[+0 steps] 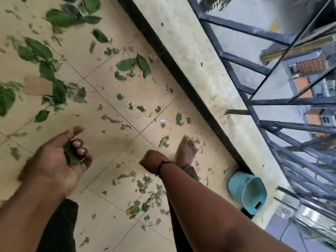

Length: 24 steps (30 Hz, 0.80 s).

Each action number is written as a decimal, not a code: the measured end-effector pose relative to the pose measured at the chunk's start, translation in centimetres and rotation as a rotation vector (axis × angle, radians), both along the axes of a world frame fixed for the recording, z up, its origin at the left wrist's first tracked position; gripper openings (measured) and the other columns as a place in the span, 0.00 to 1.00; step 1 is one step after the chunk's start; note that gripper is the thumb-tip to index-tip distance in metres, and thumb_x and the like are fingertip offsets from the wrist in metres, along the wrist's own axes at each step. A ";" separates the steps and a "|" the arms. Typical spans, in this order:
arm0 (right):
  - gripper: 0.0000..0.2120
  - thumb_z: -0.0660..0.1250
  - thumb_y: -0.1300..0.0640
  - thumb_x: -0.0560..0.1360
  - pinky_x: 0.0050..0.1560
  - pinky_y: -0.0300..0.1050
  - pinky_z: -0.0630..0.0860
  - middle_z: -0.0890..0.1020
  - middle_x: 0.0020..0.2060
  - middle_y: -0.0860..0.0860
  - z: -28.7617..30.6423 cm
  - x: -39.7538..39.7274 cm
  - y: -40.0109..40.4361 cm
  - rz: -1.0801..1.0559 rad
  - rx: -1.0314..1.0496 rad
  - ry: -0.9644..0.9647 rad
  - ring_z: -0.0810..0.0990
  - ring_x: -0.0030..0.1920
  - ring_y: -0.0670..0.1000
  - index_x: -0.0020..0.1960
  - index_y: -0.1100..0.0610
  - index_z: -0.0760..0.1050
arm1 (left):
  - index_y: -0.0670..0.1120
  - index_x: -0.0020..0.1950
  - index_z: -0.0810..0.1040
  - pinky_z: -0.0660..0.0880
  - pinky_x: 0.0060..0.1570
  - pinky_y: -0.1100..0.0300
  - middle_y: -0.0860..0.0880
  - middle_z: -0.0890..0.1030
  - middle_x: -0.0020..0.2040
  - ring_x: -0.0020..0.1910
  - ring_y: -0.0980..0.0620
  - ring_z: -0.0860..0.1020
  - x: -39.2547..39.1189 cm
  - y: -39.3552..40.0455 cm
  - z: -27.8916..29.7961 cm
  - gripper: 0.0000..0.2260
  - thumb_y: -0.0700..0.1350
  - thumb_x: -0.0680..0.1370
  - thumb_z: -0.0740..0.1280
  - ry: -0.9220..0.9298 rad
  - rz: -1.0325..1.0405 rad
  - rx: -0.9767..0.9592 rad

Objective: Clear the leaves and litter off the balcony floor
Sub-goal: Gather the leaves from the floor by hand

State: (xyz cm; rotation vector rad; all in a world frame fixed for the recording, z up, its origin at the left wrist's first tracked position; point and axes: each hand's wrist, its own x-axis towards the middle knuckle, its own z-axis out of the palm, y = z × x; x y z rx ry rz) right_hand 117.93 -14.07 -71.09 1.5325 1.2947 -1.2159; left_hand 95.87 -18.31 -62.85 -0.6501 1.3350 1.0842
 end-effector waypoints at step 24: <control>0.15 0.64 0.57 0.78 0.48 0.49 0.72 0.79 0.57 0.60 -13.6 29.1 8.0 0.045 0.265 -0.278 0.78 0.57 0.62 0.64 0.58 0.69 | 0.49 0.51 0.84 0.77 0.39 0.59 0.53 0.69 0.32 0.33 0.53 0.73 21.1 6.2 -7.8 0.14 0.50 0.73 0.61 -0.268 -0.088 0.038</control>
